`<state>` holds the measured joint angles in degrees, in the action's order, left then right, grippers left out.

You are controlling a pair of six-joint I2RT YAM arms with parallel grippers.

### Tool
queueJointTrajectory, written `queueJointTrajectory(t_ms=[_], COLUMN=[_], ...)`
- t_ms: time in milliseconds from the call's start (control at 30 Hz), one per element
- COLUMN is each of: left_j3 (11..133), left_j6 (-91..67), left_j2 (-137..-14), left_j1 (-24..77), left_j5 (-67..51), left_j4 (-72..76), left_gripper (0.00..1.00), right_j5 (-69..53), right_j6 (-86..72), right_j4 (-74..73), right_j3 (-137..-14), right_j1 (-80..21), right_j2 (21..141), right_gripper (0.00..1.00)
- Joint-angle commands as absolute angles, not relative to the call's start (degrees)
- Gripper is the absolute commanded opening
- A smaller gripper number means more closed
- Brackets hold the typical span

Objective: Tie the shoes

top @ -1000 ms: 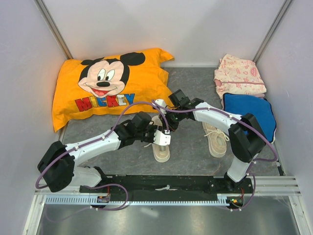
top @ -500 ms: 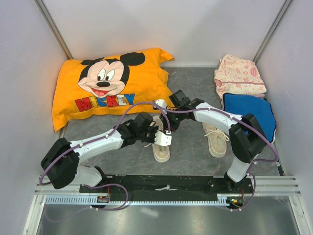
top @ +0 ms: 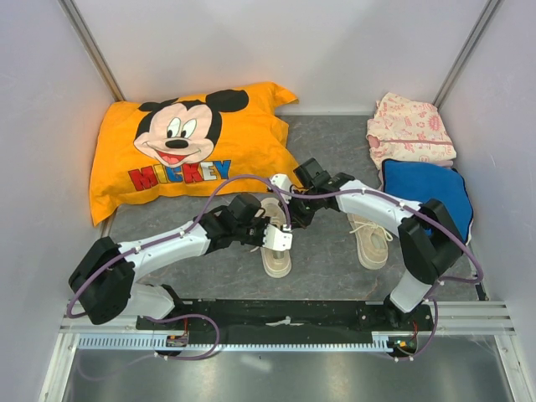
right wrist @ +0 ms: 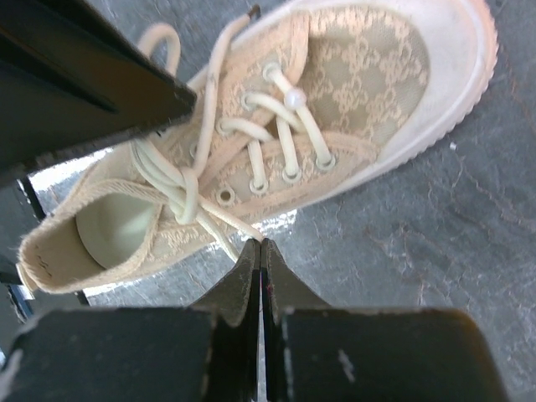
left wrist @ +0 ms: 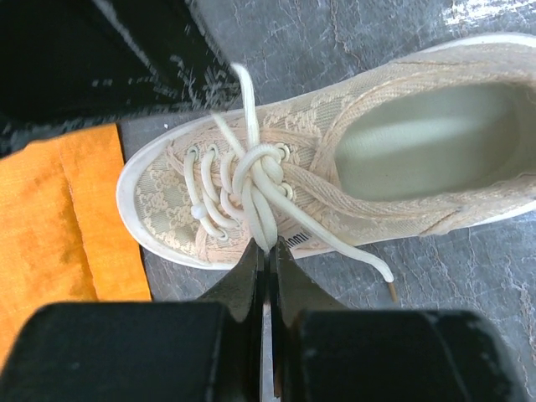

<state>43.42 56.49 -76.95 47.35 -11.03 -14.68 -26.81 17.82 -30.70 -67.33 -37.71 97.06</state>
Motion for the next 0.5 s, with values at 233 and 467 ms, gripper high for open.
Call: queueJointTrajectory(t_ms=[233, 467], left_j3=[43.24, 43.07], left_j6=[57.04, 57.39], left_j2=[-74.97, -73.39], left_j1=[45.7, 44.47], left_j5=[-13.01, -13.36], left_j4=[-17.05, -18.72], left_gripper=[0.02, 0.02], right_j5=[-20.57, -19.86], right_j6=[20.21, 20.92], right_j4=[-31.9, -31.73], right_j3=[-62.93, -61.61], right_j1=[-35.25, -33.84], right_j2=[93.34, 93.43], right_gripper=[0.0, 0.0])
